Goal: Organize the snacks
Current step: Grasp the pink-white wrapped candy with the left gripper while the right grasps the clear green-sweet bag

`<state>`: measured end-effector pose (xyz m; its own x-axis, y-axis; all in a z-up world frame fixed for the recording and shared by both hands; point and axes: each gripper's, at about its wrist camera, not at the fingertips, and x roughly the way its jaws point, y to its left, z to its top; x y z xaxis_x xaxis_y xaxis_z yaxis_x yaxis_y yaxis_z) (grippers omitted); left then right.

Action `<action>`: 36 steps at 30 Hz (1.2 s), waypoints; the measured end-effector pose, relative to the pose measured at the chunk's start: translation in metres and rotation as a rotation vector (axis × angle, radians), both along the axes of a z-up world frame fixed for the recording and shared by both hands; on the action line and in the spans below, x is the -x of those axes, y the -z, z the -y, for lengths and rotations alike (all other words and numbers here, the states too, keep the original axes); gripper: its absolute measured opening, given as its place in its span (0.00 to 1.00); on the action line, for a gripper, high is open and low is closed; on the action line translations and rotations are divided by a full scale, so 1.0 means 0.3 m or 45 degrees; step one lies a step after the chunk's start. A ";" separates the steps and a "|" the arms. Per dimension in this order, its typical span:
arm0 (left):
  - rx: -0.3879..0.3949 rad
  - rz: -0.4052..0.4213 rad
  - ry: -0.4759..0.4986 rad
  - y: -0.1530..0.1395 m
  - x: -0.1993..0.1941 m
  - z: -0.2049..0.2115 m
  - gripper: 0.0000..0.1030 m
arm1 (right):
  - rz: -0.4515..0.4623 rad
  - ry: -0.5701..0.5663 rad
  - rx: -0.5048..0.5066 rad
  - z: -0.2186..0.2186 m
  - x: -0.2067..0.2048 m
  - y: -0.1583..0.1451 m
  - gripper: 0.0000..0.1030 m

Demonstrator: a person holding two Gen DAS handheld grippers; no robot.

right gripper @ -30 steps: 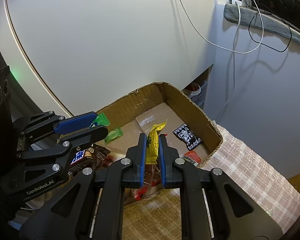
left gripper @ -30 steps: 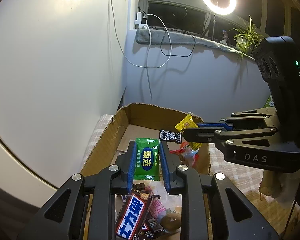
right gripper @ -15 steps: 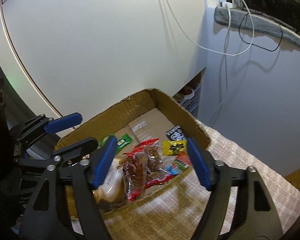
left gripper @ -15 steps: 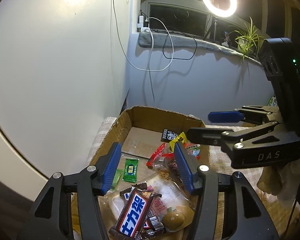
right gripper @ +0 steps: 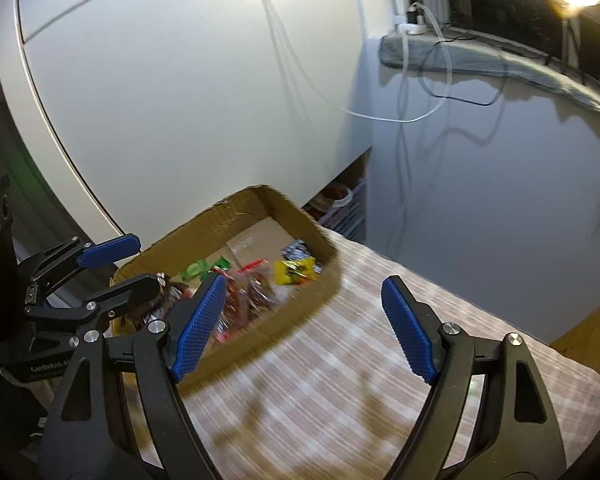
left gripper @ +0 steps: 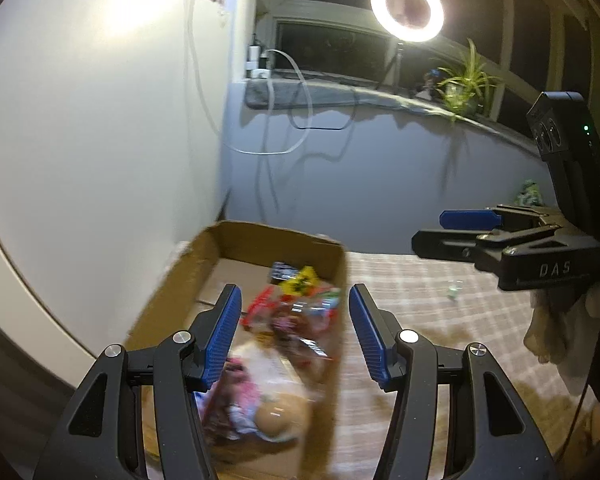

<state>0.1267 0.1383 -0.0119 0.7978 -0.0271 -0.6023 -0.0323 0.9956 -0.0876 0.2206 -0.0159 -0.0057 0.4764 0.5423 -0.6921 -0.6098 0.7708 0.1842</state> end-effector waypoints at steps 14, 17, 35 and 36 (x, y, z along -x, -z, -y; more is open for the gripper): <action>0.073 -0.101 0.272 0.080 0.015 0.368 0.54 | -0.064 0.146 0.068 0.426 0.009 0.052 0.80; 0.102 -0.138 0.326 0.114 0.016 0.436 0.54 | -0.090 0.141 0.085 0.461 -0.012 0.089 0.80; -0.063 -0.331 0.460 0.342 -0.043 0.721 0.37 | -0.117 0.005 0.138 0.436 -0.115 0.352 0.80; -0.083 -0.332 0.462 0.346 -0.045 0.728 0.36 | -0.111 0.006 0.149 0.432 -0.118 0.362 0.80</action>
